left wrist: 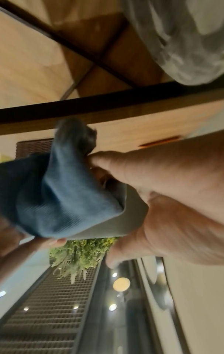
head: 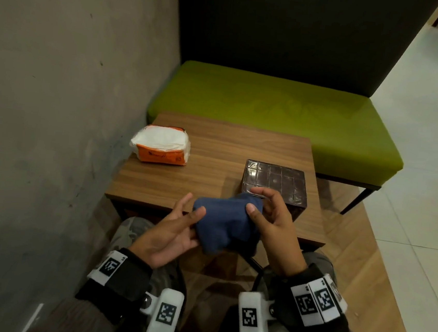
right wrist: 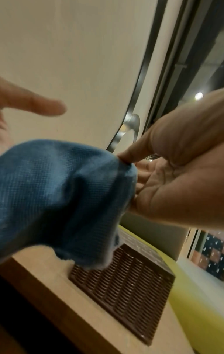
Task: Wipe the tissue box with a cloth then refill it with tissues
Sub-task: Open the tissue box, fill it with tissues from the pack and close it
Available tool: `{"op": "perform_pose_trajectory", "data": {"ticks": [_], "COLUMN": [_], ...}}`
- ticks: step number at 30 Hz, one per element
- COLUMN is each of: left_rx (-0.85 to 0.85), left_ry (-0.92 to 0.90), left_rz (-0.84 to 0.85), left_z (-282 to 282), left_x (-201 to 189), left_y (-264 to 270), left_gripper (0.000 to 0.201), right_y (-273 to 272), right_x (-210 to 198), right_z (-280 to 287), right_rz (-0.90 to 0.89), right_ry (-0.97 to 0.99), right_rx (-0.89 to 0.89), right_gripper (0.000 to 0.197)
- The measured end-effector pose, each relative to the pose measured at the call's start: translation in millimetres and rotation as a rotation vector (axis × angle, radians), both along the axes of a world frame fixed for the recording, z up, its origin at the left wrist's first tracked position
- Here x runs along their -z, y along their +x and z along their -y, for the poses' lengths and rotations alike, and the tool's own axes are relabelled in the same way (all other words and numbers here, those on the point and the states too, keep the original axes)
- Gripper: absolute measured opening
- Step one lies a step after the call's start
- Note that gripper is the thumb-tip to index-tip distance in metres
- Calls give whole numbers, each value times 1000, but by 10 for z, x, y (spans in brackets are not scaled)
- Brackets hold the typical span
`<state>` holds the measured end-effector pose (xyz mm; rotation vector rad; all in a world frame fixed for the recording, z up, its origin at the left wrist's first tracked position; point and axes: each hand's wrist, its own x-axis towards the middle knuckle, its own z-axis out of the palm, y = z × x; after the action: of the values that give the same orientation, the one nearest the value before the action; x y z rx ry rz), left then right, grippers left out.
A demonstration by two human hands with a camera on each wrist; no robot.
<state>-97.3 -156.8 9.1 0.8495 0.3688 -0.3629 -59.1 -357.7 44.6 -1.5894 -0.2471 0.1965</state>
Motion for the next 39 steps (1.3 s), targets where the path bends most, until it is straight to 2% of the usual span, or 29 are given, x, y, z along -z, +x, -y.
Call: {"op": "perform_pose_trajectory", "data": {"ticks": [1,4,9,12,15,18,22,23,25,27,30,32,33,35,37,38,39], "left_rx": [-19,-66,-2,20,98,146,249,285,333,356,277,125,24,-105,-107,-53,6], "left_ry": [14,133,36,151,348,463,531,622,940,1160,1256,1332,1265,935,594,489,435], "left_rz": [4,42,171,225,292,350,382,399,480,568,644,601,516,285,104,53,27], "left_z": [22,15,-208,-349,-474,-477,-547,-585,-637,-667,-772,-828,-806,-724,-718,-757,-818], "left_x": [15,-22,-107,-169,-239,-295,-418,-440,-456,-442,-422,-397,-381,-356,-298,-261,-220], "left_y": [-3,9,40,64,116,173,198,209,236,246,299,352,373,373,357,345,335], "left_gripper": [120,97,70,72,75,75,65,62,51,35,14,14,18,21,17,23,43], "right_y": [-5,-18,7,52,68,82,206,233,267,298,358,395,412,435,444,450,461], "right_x": [2,-3,-30,-6,27,25,52,49,37,-2,-72,-54,-29,41,115,161,223], "right_z": [-14,-25,25,63,135,133,126,134,146,130,108,57,10,-136,-323,-412,-498], "right_rz": [1,-33,-186,-230,-250,-175,85,142,216,314,341,262,222,108,-99,-214,-329], "right_ry": [0,23,172,223,247,136,-172,-253,-407,-553,-703,-712,-679,-538,-336,-252,-163], "right_rx": [5,8,16,41,-16,10,70,60,19,0,4,-44,-57,-76,-95,-115,-141], "right_gripper": [29,27,28,25,54,46,41,41,38,27,7,14,16,32,39,36,32]}}
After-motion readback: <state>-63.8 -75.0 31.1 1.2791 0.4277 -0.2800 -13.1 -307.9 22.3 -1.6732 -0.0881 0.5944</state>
